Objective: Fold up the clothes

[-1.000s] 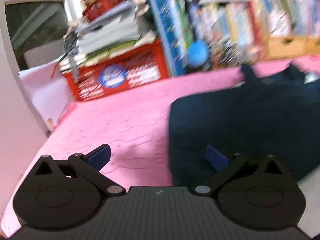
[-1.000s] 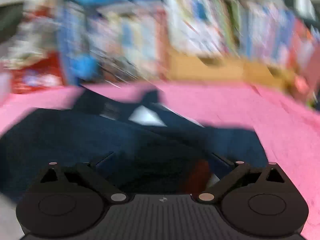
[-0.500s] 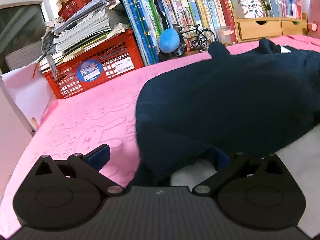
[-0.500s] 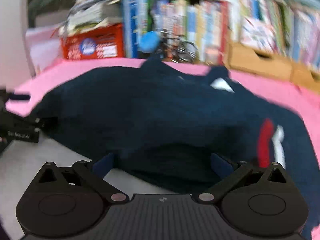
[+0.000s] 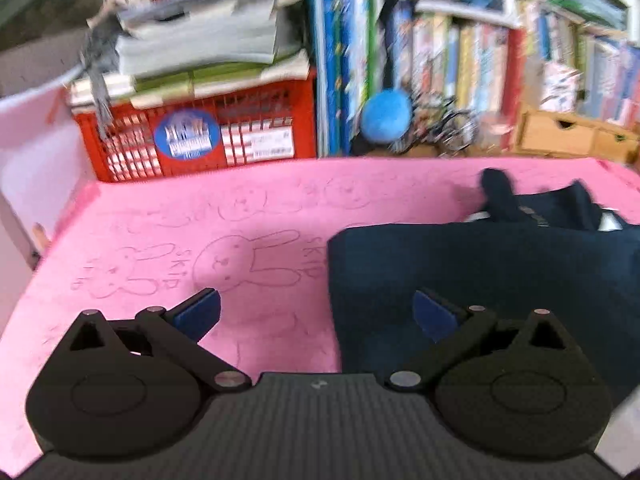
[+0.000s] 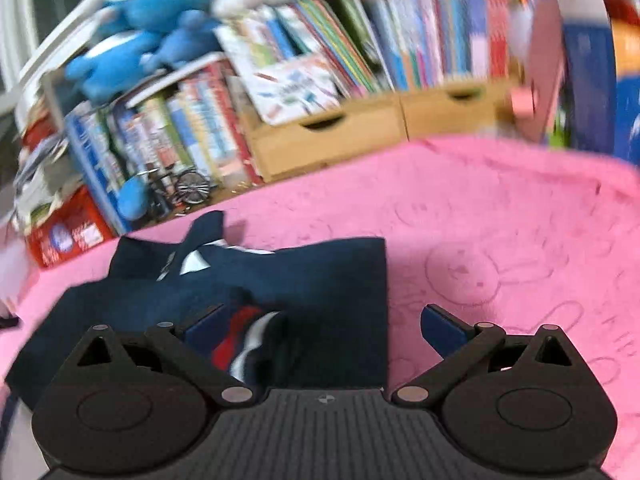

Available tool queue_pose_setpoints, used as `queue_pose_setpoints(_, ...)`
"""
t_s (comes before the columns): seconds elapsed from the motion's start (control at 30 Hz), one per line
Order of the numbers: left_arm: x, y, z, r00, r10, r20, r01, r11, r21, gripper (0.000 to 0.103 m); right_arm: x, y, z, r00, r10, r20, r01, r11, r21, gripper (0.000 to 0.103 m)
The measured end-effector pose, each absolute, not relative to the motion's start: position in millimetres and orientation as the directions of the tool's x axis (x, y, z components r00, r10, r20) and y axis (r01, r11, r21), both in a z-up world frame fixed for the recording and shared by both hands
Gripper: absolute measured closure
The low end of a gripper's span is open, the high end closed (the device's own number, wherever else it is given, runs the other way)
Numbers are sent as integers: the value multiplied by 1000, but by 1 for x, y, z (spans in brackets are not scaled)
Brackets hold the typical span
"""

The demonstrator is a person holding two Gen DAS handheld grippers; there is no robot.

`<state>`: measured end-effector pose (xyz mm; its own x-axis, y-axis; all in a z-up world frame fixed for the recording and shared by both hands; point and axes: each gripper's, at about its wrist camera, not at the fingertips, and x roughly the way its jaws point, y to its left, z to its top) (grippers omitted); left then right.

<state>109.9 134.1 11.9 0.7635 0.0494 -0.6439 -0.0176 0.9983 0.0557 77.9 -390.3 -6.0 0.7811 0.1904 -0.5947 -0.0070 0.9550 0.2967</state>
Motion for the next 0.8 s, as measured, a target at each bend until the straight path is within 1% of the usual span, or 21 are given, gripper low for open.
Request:
queue_pose_setpoints(0.1, 138, 135, -6, 726, 66, -685, -34, 998, 60, 0, 97, -396, -18, 769, 148, -621, 14, 968, 249, 0)
queue_pose_setpoints(0.13, 146, 136, -11, 713, 51, -699, -29, 999, 44, 0, 103, -396, -22, 765, 149, -627, 7, 971, 240, 0)
queue_pose_setpoints(0.2, 157, 140, -20, 690, -25, -723, 8, 1000, -27, 0, 113, -396, -30, 746, 176, -642, -20, 970, 243, 0)
queue_pose_setpoints(0.33, 166, 138, -31, 692, -99, -715, 68, 995, -72, 0, 132, -383, -39, 726, 214, -653, -86, 971, 221, 0)
queue_pose_setpoints(0.4, 166, 135, -31, 703, -105, -704, 92, 994, -57, 0, 141, -374, -42, 718, 225, -658, -119, 972, 203, 0)
queue_pose_setpoints(0.43, 166, 134, -32, 708, -109, -697, 104, 993, -49, 2, 143, -370, -42, 717, 215, -663, -128, 976, 177, 0)
queue_pose_setpoints(0.47, 165, 132, -32, 714, -112, -691, 116, 992, -41, 5, 145, -366, -42, 717, 203, -667, -135, 979, 153, 0)
queue_pose_setpoints(0.5, 165, 131, -32, 719, -116, -685, 128, 991, -33, 16, 146, -363, -43, 719, 191, -668, -137, 982, 133, 0)
queue_pose_setpoints(0.53, 165, 130, -32, 722, -123, -680, 140, 990, -30, 33, 148, -359, -45, 721, 180, -669, -139, 984, 115, 0)
queue_pose_setpoints(0.6, 164, 129, -28, 721, -137, -679, 150, 988, -40, 55, 150, -357, -46, 723, 193, -664, -156, 981, 115, 0)
queue_pose_setpoints(0.67, 167, 125, -26, 725, -103, -682, 121, 992, -21, 63, 150, -359, -46, 728, 225, -647, -167, 974, 151, 2)
queue_pose_setpoints(0.7, 167, 122, -25, 728, -85, -680, 107, 994, -10, 70, 149, -360, -45, 736, 224, -639, -155, 974, 163, 12)
queue_pose_setpoints(0.73, 164, 118, -23, 737, -66, -673, 93, 996, 4, 79, 147, -360, -44, 746, 213, -631, -138, 976, 167, 31)
queue_pose_setpoints(0.77, 161, 114, -21, 745, -47, -665, 78, 997, 18, 82, 145, -361, -42, 753, 193, -629, -113, 980, 165, 44)
queue_pose_setpoints(0.8, 157, 109, -19, 757, -24, -654, 65, 997, 39, 87, 143, -362, -40, 759, 177, -627, -90, 982, 167, 68)
